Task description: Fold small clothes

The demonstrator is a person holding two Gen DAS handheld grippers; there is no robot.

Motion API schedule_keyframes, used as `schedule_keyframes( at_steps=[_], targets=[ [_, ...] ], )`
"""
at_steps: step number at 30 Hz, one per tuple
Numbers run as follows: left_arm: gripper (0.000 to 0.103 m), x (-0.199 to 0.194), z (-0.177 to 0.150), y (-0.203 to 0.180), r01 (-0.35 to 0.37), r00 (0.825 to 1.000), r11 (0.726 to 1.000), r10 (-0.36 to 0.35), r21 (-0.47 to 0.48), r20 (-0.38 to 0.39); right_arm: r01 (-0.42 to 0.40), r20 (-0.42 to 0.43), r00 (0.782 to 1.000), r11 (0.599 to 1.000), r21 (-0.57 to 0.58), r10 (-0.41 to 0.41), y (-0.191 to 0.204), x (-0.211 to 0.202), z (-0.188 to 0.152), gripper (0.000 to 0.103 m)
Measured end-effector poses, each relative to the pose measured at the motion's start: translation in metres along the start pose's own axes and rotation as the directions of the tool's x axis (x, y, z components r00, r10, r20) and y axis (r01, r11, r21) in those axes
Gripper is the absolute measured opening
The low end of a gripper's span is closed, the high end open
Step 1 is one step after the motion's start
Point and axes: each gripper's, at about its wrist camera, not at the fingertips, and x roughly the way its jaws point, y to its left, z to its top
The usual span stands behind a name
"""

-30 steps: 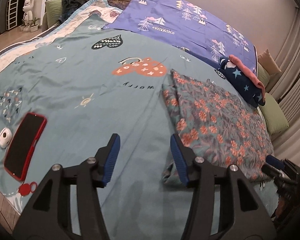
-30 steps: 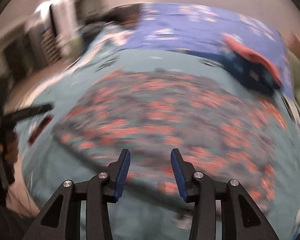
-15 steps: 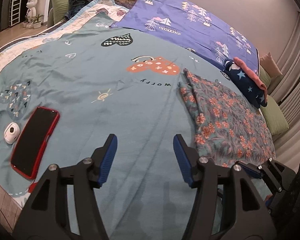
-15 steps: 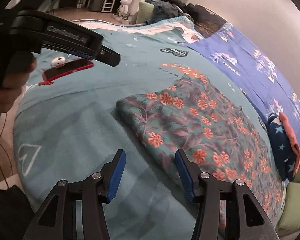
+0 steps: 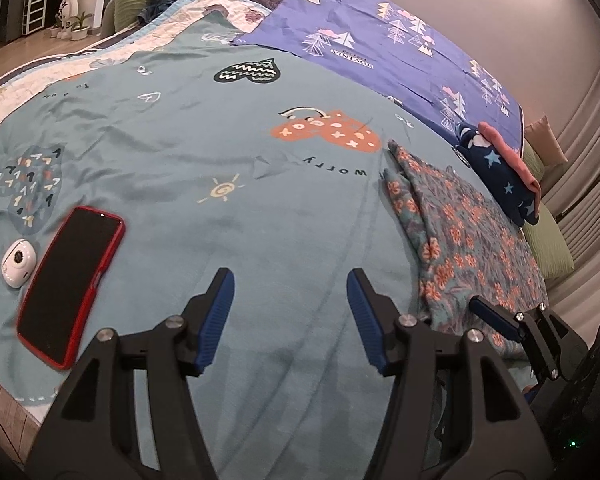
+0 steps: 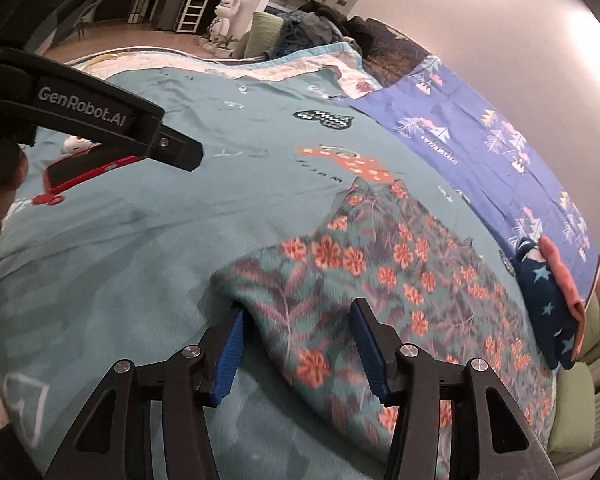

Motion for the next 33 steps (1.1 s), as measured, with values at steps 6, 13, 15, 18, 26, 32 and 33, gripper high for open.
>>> schedule_keyframes(
  at_steps=[6,13,15,18,26,32,33],
  targets=[
    [0.060,0.011,0.016,-0.003,0.085,0.996,0.996,-0.085,-0.007,-0.024,-0.064,0.061,0.996,0.995,0.077,0.059,-0.012,-0.010,0.003,0.007],
    [0.078,0.055,0.051,-0.045,0.406,0.905,0.914,-0.406,-0.030,-0.128,-0.196,0.143,0.977,0.931,0.308,0.159,-0.068,-0.037,0.004,0.004],
    [0.078,0.084,0.062,-0.059,0.456,0.865,0.886,-0.464,-0.084,-0.192,-0.204,0.142,0.976,0.921,0.332,0.165,-0.073,-0.037,0.004,0.004],
    [0.077,0.117,0.071,-0.073,0.468,0.828,0.870,-0.492,-0.153,-0.268,-0.213,0.143,0.975,0.911,0.352,0.172,-0.075,-0.038,0.003,0.004],
    [0.014,0.148,0.095,-0.096,0.414,0.839,0.894,-0.447,-0.168,-0.311,-0.239,0.167,0.968,0.893,0.381,0.187,-0.081,-0.045,0.001,0.004],
    [0.009,0.134,0.109,-0.114,0.399,0.864,0.911,-0.413,-0.108,-0.287,-0.278,0.209,0.956,0.862,0.424,0.205,-0.093,-0.052,-0.003,0.004],
    [0.009,0.131,0.112,-0.120,0.398,0.866,0.912,-0.409,-0.100,-0.287,-0.286,0.217,0.953,0.855,0.432,0.209,-0.096,-0.055,-0.004,0.004]
  ],
)
